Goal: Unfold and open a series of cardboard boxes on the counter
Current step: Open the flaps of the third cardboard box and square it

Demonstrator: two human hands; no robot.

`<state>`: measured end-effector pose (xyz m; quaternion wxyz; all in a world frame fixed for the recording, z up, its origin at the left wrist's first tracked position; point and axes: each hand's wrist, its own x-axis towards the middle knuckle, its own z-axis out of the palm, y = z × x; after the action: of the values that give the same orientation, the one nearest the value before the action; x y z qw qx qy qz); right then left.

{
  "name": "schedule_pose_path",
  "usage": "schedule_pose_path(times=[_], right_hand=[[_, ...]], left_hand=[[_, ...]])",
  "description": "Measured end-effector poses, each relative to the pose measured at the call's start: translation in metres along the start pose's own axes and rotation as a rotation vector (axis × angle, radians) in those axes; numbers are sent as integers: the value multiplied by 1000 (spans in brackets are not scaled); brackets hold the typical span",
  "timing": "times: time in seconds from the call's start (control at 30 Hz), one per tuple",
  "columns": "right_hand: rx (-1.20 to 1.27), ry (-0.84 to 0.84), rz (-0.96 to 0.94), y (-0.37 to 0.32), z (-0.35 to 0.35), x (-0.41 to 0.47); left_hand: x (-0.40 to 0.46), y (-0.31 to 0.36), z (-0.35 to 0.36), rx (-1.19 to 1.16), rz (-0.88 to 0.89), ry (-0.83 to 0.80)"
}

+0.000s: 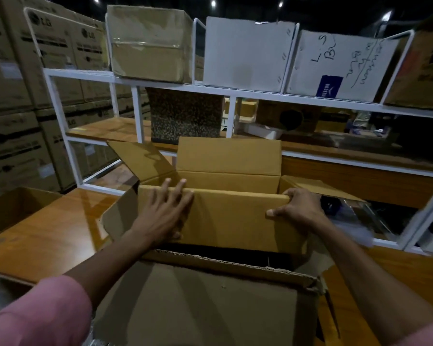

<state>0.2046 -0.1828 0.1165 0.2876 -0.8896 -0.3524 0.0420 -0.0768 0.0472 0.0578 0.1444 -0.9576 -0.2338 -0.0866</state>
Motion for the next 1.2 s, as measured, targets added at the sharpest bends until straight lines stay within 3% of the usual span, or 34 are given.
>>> schedule_pose_path(times=[0.13,0.37,0.53,0.73,0.9,1.03,1.1,1.2], right_hand=[[37,-27,33,5,9,14],[60,-112,68,1,-3,18],[3,-155,41,6,-2,14],[-68,-102,28,2,5,3],[-395,-117,33,-13,24,-20],[-551,-323,-29,-27,44,-34],[-454,-533,-96,-39,50,-42],[-327,-735,-2,-36,58,-48]], left_hand=[[13,4,9,50,118,-114],[27,28,20,45,-54,-19],[32,32,18,9,-36,-93],[29,15,5,-191,53,-399],[13,13,-5,-279,69,-549],[1,12,-8,-456,99,-481],[-7,15,-3,-496,43,-460],[-19,22,4,-467,-73,-416]])
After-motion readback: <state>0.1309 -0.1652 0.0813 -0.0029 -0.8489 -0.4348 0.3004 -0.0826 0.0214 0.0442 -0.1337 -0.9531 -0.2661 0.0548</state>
